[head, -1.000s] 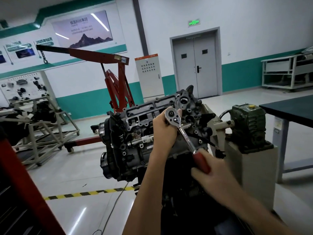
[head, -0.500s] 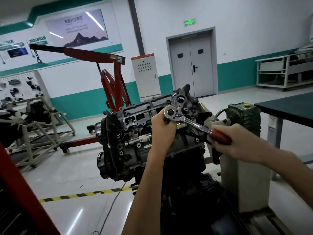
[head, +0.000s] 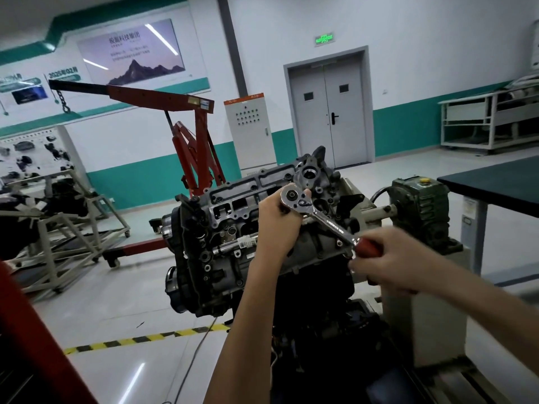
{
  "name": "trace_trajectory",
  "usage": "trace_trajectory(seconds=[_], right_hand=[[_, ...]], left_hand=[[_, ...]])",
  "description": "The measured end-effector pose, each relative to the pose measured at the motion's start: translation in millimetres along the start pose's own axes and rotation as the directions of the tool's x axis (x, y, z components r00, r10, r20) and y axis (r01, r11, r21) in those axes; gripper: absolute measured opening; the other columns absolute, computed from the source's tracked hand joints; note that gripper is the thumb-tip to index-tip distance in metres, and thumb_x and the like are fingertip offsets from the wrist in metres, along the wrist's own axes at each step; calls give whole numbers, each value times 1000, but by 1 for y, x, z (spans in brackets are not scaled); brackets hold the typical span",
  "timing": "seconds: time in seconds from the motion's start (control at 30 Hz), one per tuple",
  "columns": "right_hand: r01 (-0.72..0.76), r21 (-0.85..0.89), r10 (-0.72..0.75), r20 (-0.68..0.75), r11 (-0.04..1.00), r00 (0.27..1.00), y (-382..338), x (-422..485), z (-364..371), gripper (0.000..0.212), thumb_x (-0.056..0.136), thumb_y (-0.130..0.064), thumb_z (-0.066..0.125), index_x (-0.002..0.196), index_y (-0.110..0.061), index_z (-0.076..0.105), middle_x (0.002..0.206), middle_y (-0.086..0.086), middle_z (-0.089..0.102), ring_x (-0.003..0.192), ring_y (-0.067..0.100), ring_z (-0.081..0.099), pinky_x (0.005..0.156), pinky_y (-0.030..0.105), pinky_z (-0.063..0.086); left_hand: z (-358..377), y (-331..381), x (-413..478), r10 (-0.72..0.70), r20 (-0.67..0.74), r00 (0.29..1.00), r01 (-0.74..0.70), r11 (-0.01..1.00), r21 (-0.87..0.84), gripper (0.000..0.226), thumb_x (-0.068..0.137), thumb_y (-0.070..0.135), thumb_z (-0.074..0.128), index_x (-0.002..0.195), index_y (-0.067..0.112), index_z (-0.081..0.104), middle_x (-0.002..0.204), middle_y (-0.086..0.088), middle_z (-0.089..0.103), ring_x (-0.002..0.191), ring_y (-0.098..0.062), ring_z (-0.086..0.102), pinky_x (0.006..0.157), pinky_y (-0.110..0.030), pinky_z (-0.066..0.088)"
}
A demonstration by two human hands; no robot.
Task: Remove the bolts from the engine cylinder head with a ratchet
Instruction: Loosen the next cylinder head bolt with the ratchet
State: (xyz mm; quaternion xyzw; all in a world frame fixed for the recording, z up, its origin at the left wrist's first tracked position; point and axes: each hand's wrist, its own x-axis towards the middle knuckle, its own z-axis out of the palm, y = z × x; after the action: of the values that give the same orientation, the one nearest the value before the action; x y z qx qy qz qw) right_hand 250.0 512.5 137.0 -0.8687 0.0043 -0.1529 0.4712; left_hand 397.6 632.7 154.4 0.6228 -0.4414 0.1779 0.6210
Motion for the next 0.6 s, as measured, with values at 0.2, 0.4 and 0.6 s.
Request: trace_trajectory(seconds=[0.2, 0.4, 0.6], right_hand=[[36, 37, -30, -157, 999, 987, 8, -6, 36, 23, 78, -7, 64, 62, -12, 48, 44, -3, 42, 37, 12, 40, 37, 25, 35], [45, 468, 78, -241, 883, 967, -8, 1, 132, 34, 78, -6, 55, 54, -29, 45, 47, -2, 35, 37, 11, 33, 42, 22, 32], [26, -55, -33, -121, 998, 992, 5, -4, 43, 28, 77, -6, 60, 57, -19, 44, 44, -5, 44, 31, 6, 40, 33, 24, 34]], left_hand=[[6, -2, -6, -4, -58, 998, 2, 999, -34, 48, 92, 12, 62, 55, 32, 39, 49, 19, 40, 50, 1, 32, 50, -10, 29], [5, 2, -8, -13, -35, 999, 11, 998, -60, 49, 93, 15, 61, 58, 34, 33, 52, 18, 33, 53, 0, 27, 54, -12, 28], [1, 3, -1, -70, -9, 997, 70, 998, -3, 48, 91, 14, 63, 53, 29, 38, 50, 16, 38, 53, -2, 33, 55, -20, 33]])
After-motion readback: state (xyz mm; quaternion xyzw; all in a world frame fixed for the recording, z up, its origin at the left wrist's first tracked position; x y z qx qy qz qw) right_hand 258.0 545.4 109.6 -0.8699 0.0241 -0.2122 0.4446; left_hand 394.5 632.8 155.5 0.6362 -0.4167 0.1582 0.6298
